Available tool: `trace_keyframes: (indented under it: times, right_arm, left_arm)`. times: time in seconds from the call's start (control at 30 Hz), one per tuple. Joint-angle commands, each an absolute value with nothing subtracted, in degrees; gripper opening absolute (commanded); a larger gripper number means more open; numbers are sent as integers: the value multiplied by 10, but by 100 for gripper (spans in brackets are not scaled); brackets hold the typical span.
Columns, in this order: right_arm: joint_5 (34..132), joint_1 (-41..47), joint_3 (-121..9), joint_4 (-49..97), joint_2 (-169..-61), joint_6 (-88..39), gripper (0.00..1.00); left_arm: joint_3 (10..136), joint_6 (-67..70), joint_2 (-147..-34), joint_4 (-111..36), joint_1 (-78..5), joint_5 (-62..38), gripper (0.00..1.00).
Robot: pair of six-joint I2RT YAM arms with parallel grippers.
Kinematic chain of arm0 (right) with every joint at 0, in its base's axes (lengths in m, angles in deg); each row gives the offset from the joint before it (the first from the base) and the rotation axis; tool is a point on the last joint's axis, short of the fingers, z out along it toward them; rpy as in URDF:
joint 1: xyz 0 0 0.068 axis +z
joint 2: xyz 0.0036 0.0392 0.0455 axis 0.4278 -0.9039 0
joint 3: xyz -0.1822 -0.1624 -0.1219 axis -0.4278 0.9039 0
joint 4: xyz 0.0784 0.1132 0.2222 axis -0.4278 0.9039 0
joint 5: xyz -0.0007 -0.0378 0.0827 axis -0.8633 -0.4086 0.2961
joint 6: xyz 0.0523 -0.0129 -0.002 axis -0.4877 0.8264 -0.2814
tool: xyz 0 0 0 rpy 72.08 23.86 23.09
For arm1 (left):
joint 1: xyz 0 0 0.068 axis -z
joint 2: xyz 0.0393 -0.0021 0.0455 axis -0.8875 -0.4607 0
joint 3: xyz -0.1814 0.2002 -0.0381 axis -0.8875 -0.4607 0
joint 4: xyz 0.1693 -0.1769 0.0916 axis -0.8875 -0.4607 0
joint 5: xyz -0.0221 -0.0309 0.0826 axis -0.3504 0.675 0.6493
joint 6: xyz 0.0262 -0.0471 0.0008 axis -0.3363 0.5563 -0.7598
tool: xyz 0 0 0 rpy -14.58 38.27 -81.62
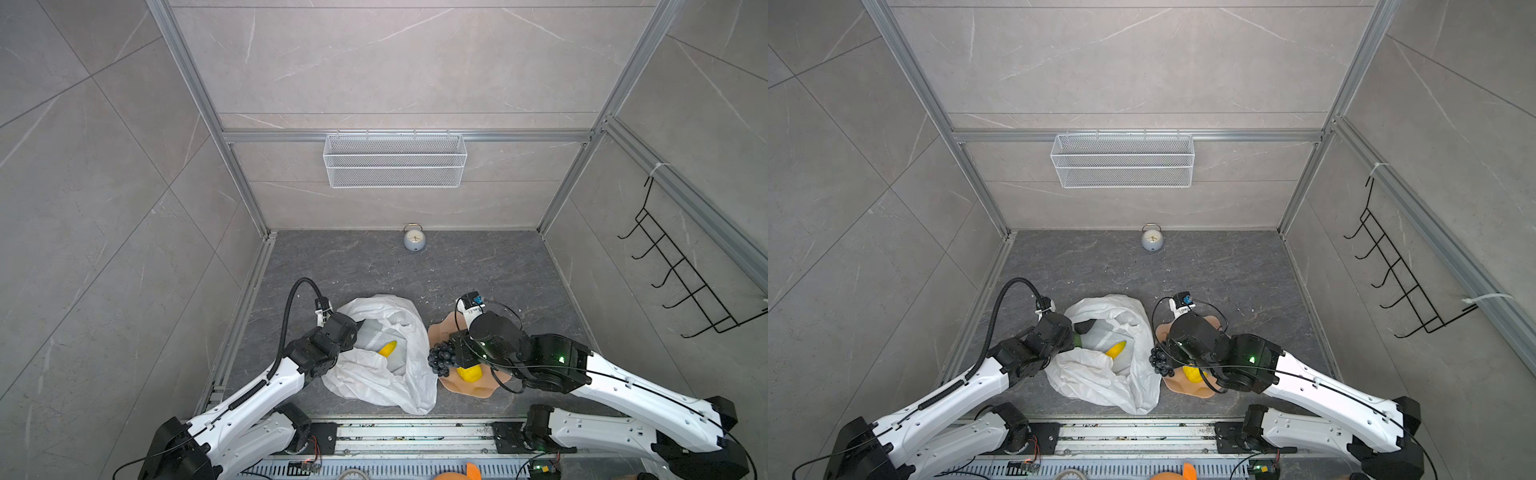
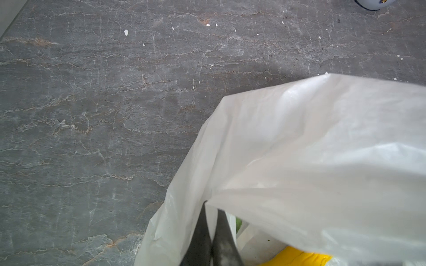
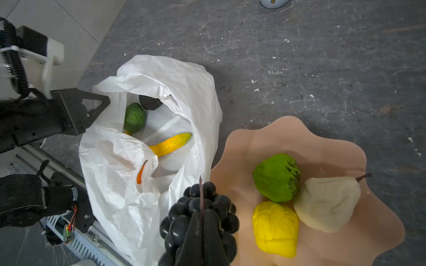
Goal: Take the fake fruits out of the plastic bag
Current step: 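Lower the black grapes into the pink bowl and open the right gripper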
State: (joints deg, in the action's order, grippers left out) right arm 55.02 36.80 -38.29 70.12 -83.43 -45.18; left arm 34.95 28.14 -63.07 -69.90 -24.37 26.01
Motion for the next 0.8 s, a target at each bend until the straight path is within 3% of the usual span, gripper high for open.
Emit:
trace_keyframes:
  times: [0.0,0.43,0.77]
  right_arm:
    - [534,371,-369,678,-838,-474,0]
    - [443,364,-366,654,-921,-451,0]
    - [524,252,-394,594,-1013,-411,0]
  left_arm:
    - [347,276,-613,-713,-247,278,0]
    - [341,279,-603,-717,-247,279,0]
    - [335,285,-584,-732,-247,279,0]
